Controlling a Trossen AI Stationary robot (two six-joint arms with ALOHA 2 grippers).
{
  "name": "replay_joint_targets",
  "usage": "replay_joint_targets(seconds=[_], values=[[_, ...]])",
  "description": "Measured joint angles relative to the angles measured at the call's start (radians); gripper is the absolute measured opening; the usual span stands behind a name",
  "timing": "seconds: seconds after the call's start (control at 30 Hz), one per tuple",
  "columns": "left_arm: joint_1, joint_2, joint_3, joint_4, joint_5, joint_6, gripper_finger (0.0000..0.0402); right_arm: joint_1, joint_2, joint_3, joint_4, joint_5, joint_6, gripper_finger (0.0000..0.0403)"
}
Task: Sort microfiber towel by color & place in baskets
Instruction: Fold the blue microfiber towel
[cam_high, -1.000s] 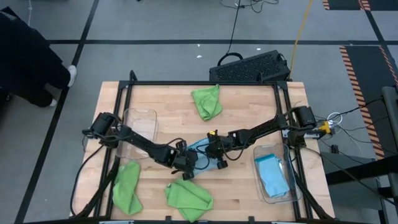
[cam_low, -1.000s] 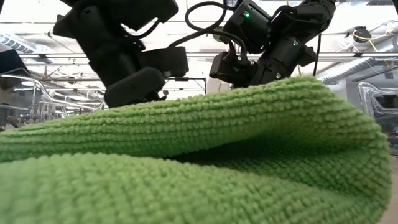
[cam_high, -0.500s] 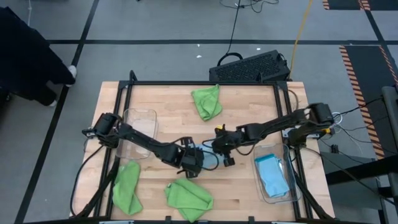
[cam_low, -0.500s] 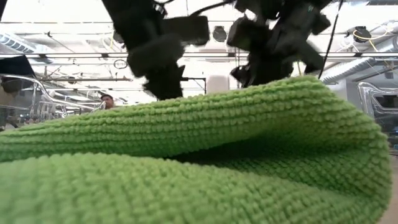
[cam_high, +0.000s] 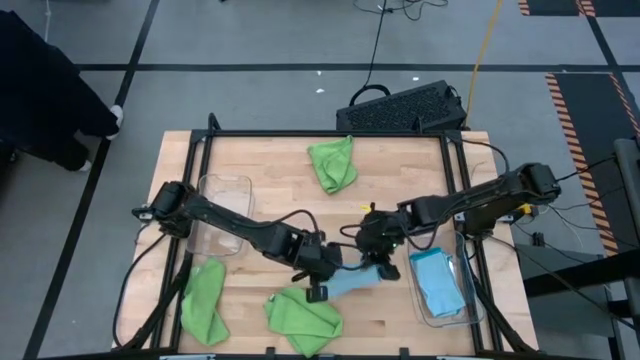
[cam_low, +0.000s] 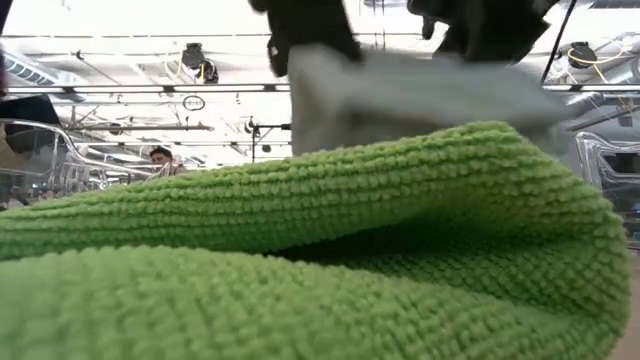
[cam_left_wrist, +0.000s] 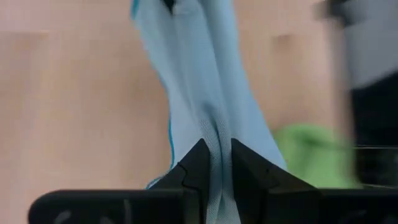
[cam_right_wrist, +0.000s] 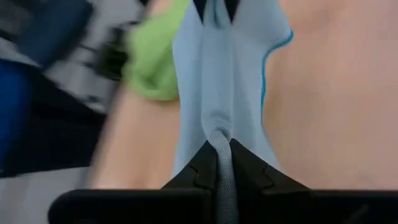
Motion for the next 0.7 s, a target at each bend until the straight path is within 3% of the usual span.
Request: replay_joint_targets(seconds=[0.1,0.23,0.5,0.7], values=[[0.015,0.000,-0.014,0.120,0.192,-0.049,0.0055,0.030,0.009,0.001,0.006,-0.093,0.106,0.0015],[0.032,0.000,-0.107,0.323,0.285,-0.091,0.0055,0.045,0.060,0.001,0.009,-0.115,0.100,0.0015],[0.111,-0.002,-0.338,0.480,0.355,-0.156,0.0055,-0.017,0.184,-0.001,0.048,-0.084,0.039,0.0015],[0.164,-0.002,-0.422,0.490,0.224,-0.131,0.0056,-0.082,0.250,-0.001,0.040,0.167,0.026,0.0030]])
